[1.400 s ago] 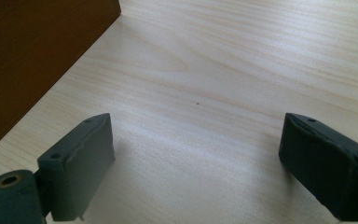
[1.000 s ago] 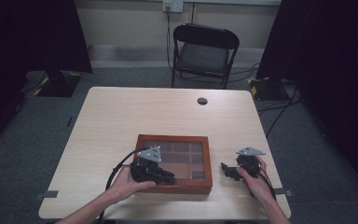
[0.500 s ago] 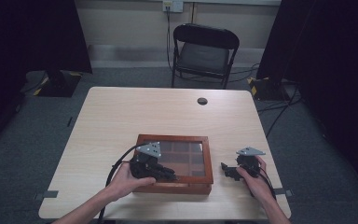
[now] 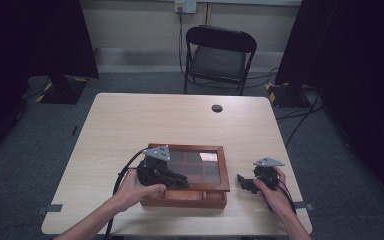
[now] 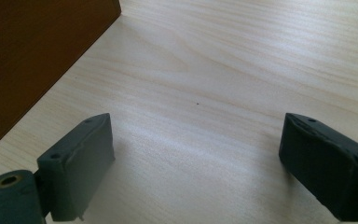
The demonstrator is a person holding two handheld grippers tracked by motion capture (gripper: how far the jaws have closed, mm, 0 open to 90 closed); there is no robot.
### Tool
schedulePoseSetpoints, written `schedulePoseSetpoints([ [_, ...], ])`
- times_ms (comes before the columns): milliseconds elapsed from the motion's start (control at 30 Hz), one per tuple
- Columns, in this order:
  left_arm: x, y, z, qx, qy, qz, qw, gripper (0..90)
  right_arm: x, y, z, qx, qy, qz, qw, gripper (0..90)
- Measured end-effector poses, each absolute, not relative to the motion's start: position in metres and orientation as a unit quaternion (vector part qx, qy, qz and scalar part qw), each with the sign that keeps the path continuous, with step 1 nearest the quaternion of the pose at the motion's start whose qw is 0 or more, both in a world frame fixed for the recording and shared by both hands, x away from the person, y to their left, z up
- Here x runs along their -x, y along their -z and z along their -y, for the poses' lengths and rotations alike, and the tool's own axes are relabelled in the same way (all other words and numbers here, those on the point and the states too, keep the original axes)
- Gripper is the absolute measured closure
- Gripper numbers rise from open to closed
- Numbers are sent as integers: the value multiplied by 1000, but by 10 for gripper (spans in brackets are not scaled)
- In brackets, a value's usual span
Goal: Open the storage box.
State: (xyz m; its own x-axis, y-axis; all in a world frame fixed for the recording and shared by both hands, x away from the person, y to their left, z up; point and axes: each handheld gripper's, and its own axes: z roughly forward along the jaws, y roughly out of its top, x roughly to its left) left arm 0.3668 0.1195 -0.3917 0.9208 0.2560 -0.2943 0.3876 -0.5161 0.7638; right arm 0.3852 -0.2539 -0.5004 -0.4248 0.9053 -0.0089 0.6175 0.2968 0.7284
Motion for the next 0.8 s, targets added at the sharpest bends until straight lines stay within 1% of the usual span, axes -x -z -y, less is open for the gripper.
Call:
schedulePoseSetpoints([
  [167,-369,387,-120,-866,75,-188,457,812,-385,500,254,-490,-333,-776,216,92],
  [233,-370,387,-118,-872,77,-186,447,812,-385,500,254,-490,-333,-776,216,92],
  [433,-371,383,-118,-866,75,-191,456,811,-385,500,254,-490,-333,-776,216,91],
  [800,-376,368,-118,-866,68,-199,454,810,-386,500,254,-489,-333,-777,215,88],
])
